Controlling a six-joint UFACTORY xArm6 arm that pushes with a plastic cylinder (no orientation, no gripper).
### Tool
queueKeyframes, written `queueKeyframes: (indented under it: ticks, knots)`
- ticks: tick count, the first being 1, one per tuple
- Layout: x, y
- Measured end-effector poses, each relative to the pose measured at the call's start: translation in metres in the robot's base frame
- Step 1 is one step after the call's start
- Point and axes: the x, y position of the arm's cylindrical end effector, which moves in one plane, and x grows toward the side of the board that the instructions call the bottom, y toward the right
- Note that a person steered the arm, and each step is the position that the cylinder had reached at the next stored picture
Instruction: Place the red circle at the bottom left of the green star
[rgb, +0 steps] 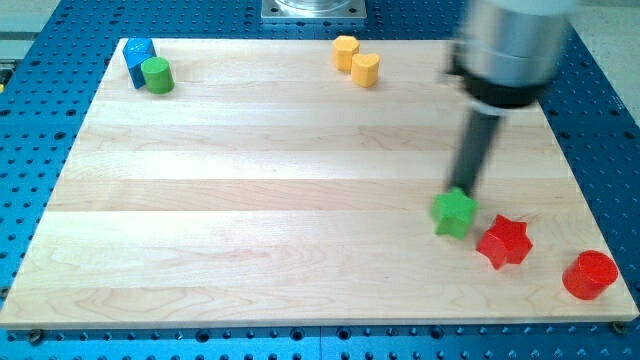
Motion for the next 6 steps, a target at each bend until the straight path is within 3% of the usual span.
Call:
queueKeyframes:
  ticks: [1, 2, 4, 6]
  knots:
    - [0.014, 0.095]
    - [0.031, 0.136]
    - [0.13, 0.095]
    - [0.08, 0.007]
